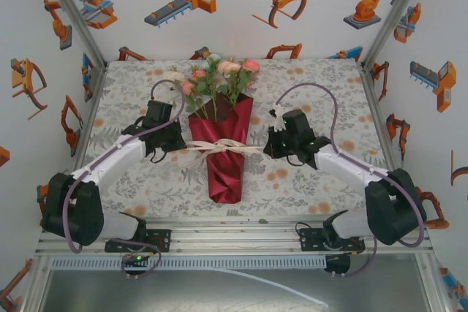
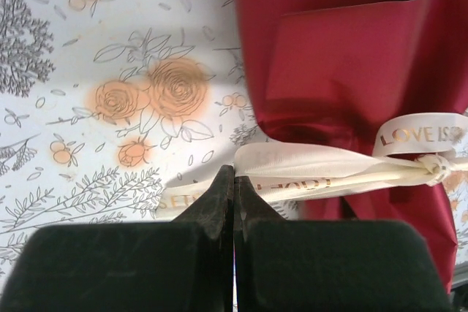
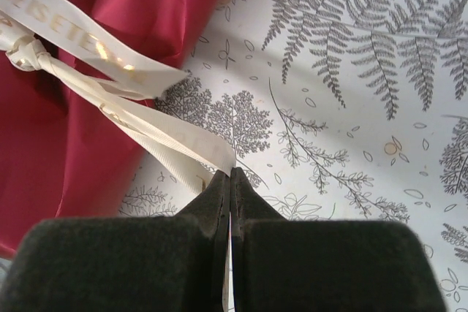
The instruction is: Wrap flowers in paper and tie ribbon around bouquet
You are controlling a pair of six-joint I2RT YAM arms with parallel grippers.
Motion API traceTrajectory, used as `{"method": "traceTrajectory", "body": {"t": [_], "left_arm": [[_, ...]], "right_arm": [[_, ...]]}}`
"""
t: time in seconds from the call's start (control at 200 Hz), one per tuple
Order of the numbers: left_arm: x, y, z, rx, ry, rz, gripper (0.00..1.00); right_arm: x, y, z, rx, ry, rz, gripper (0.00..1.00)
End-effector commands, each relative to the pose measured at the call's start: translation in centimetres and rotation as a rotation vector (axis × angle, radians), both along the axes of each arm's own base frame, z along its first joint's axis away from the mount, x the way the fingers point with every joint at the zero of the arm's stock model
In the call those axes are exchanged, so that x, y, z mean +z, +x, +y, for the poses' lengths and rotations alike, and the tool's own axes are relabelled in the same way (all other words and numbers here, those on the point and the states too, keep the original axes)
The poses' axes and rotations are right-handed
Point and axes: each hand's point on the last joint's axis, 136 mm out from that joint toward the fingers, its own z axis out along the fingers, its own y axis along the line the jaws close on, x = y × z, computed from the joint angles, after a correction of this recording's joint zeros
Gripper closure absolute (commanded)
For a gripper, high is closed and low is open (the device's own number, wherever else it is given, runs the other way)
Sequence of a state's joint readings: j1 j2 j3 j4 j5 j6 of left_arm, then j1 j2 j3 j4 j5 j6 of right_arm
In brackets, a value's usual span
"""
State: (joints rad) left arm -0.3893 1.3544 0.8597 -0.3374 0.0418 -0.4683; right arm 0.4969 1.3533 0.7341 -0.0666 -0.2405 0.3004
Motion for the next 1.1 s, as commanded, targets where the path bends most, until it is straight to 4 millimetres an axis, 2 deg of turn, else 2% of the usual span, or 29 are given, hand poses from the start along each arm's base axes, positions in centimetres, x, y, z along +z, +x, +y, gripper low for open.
{"method": "traceTrajectory", "body": {"t": [0.0, 0.24, 0.406, 0.626, 0.701, 0.781, 0.821, 0.931, 0.996, 1.091], "left_arm": [[-0.1, 0.4, 2.7, 0.09, 0.031, -0.015, 1.0], [-1.5, 0.9, 5.5, 0.175, 0.02, 0.009, 1.0], [-2.5, 0.9, 7.4, 0.238, -0.011, 0.033, 1.0], [-3.3, 0.9, 8.7, 0.286, -0.054, 0.048, 1.0], [-3.6, 0.8, 8.4, 0.281, -0.08, 0.057, 1.0], [-3.4, 0.9, 6.8, 0.23, -0.162, 0.047, 1.0], [-3.4, 0.8, 6.6, 0.228, -0.173, 0.042, 1.0], [-3.9, 0.1, 8.9, 0.307, -0.126, 0.043, 1.0], [-4.1, -0.1, 9.8, 0.346, -0.16, 0.056, 1.0], [-3.5, 0.2, 7.6, 0.269, -0.256, 0.054, 1.0]], "right_arm": [[-1.5, -0.2, -2.6, -0.099, -0.033, 0.059, 1.0], [-3.0, 0.2, -4.6, -0.198, -0.039, 0.115, 1.0], [-4.3, 0.4, -7.0, -0.304, -0.054, 0.155, 1.0], [-5.5, 0.2, -9.4, -0.405, -0.07, 0.195, 1.0], [-5.7, 0.2, -9.7, -0.426, -0.072, 0.205, 1.0], [-5.5, 0.2, -8.7, -0.388, -0.031, 0.212, 1.0], [-5.4, 0.2, -8.5, -0.377, -0.02, 0.215, 1.0], [-5.2, 0.0, -9.8, -0.408, -0.046, 0.19, 1.0], [-5.0, 0.0, -10.9, -0.458, -0.024, 0.188, 1.0], [-4.6, 0.1, -9.6, -0.402, 0.045, 0.183, 1.0]]}}
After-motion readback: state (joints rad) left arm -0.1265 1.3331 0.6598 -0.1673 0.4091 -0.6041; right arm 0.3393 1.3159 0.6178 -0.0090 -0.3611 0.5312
